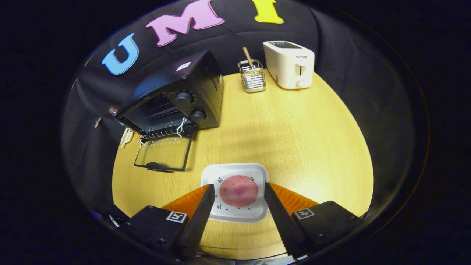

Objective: Open the toaster oven, put the food inside, and close the toaster oven door.

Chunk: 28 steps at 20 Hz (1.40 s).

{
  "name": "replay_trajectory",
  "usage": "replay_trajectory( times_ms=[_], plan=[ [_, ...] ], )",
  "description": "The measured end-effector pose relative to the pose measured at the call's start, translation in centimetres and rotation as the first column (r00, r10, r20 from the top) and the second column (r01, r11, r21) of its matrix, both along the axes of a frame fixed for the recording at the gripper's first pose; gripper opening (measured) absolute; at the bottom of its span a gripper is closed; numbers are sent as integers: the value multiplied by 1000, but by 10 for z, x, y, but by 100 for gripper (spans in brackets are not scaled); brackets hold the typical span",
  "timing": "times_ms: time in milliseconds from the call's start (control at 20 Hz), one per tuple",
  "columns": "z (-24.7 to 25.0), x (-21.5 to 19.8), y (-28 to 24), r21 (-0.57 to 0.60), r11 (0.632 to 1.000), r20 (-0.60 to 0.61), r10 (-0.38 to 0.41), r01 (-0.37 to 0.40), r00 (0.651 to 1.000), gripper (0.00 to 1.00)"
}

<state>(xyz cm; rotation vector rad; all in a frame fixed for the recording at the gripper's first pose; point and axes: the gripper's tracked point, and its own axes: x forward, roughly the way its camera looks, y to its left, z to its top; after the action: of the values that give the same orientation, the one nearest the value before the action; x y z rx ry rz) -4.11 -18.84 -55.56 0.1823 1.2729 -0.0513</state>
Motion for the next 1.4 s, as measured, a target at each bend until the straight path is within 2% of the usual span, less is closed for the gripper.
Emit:
replay_trajectory(
  times_ms=[200,300,450,550,800,900,1100,1150,1300,1400],
  plan=[
    [-25,-10,-33,11,1000,-74,3,-2,997,87],
    [-38,-14,-40,27,1000,-116,2,2,993,73],
    [-57,-16,-46,-4,999,-157,51,-52,986,74],
    [-67,-24,-45,-25,995,-193,85,-92,977,60],
    [-82,-38,-48,-73,983,-259,146,-170,955,60],
    [-82,-34,-49,-77,985,-257,131,-156,958,59],
    [-89,-32,-41,-42,995,-293,74,-90,953,14],
    [-85,-32,-42,-45,994,-305,79,-97,949,19],
    [-86,-34,-39,-23,989,-325,128,-143,937,18],
    [-86,-33,-39,9,989,-336,139,-145,932,18]
  ],
)
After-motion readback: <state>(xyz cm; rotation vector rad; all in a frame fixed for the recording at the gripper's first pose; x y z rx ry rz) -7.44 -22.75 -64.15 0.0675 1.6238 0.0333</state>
